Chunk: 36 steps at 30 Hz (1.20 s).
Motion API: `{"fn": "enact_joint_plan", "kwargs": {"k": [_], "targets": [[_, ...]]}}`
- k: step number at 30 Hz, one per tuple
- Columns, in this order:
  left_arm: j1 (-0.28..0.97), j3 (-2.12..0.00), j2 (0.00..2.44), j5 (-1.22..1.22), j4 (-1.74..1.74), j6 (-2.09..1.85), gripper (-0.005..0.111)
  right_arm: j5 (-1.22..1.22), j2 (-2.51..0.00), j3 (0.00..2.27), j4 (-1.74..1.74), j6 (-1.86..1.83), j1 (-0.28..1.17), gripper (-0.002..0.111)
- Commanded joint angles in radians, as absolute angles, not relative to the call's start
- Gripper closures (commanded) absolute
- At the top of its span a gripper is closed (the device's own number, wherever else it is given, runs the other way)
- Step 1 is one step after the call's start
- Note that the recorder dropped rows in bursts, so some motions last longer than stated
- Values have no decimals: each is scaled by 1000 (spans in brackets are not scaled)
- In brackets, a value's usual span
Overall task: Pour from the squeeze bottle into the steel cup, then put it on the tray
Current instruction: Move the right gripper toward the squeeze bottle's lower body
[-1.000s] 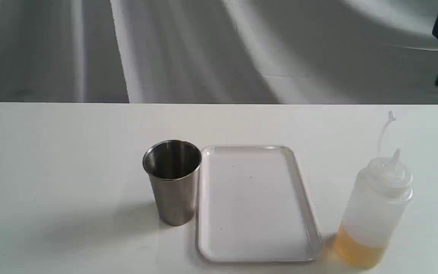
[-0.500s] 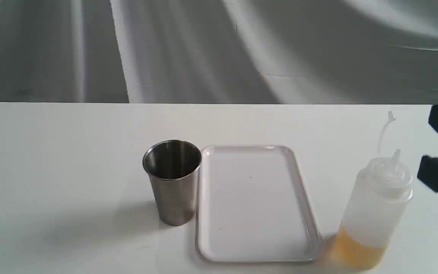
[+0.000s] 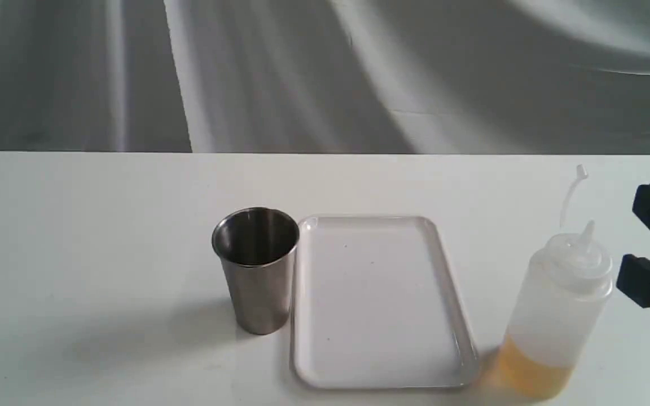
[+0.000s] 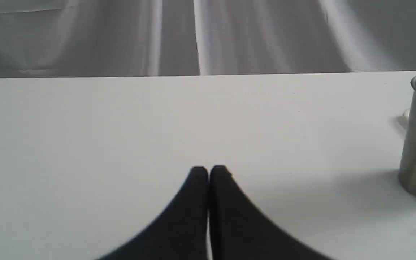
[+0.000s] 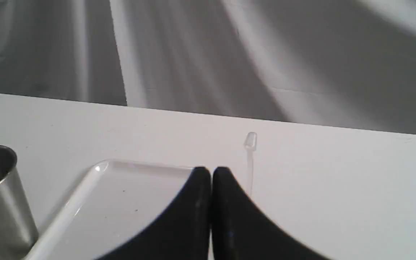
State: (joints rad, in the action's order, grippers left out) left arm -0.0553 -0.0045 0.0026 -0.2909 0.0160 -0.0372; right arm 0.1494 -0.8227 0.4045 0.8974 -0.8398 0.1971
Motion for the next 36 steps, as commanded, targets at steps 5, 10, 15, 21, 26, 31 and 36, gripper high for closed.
{"fn": "enact_joint_plan", "kwargs": {"k": [5,10,15,21,26,31,36], "targets": [[-47,0,0,-284,17,-31,107,131,-813,402,896,-824,201,108],[-47,0,0,-284,17,-31,107,145,-763,381,547,-477,201,108],[-47,0,0,-284,17,-35,107,174,-736,324,315,-211,201,108],[-47,0,0,-284,17,-35,107,253,-738,209,304,-209,201,108],[-47,0,0,-284,17,-32,107,311,-738,153,400,-209,201,108],[-47,0,0,-284,17,-32,107,309,-738,153,405,-209,201,96],[-47,0,0,-284,17,-32,107,288,-738,153,405,-209,201,42]]}}
